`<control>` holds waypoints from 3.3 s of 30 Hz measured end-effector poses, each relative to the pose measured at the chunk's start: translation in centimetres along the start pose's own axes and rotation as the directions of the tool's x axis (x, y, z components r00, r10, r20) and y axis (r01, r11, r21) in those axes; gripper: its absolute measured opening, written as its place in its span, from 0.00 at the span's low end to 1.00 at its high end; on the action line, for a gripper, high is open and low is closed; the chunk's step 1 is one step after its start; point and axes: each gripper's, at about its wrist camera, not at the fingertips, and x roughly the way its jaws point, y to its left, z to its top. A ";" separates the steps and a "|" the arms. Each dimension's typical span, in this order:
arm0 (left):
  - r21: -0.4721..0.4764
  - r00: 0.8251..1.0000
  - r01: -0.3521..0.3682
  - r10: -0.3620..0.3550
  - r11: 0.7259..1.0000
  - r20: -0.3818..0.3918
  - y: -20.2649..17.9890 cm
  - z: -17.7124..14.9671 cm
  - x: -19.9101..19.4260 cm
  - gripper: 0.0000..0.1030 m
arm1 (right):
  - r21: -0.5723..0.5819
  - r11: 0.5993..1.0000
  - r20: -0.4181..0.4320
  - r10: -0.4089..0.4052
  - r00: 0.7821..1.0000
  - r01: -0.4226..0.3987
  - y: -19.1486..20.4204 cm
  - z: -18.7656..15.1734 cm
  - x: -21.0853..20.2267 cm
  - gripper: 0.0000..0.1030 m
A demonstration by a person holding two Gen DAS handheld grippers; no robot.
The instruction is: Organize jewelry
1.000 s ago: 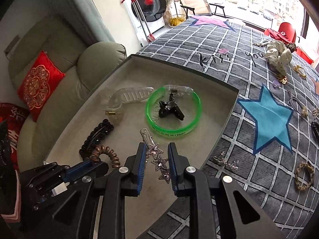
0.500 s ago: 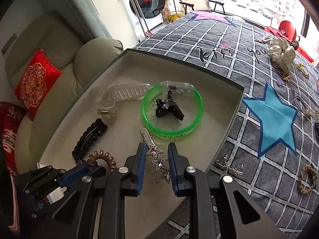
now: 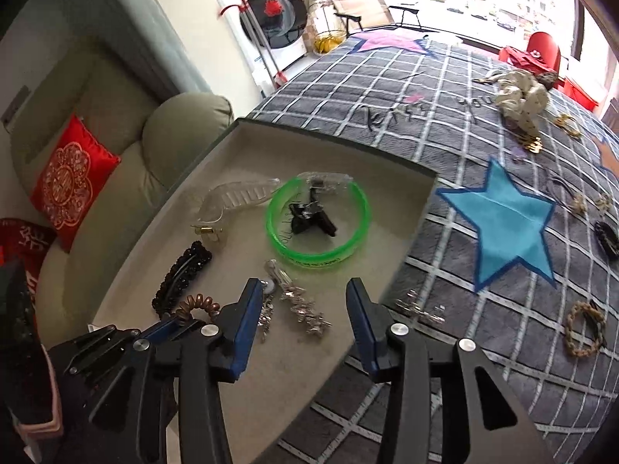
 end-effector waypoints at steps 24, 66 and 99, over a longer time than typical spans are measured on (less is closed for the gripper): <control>0.019 0.996 -0.071 0.070 0.997 0.061 -0.2 -0.6 -2.0 1.00 | 0.023 0.999 0.044 -0.034 0.998 0.033 -0.4 -2.3 -3.6 0.53; -0.040 0.973 -0.177 0.181 0.983 0.141 0.9 -5.9 -11.0 1.00 | -0.013 0.999 0.074 -0.052 0.996 0.053 2.6 -7.7 -9.0 1.00; -0.085 0.946 -0.240 0.252 0.967 0.202 0.3 -8.3 -16.8 1.00 | -0.012 0.976 0.260 -0.206 0.943 0.217 4.8 -11.1 -15.5 1.00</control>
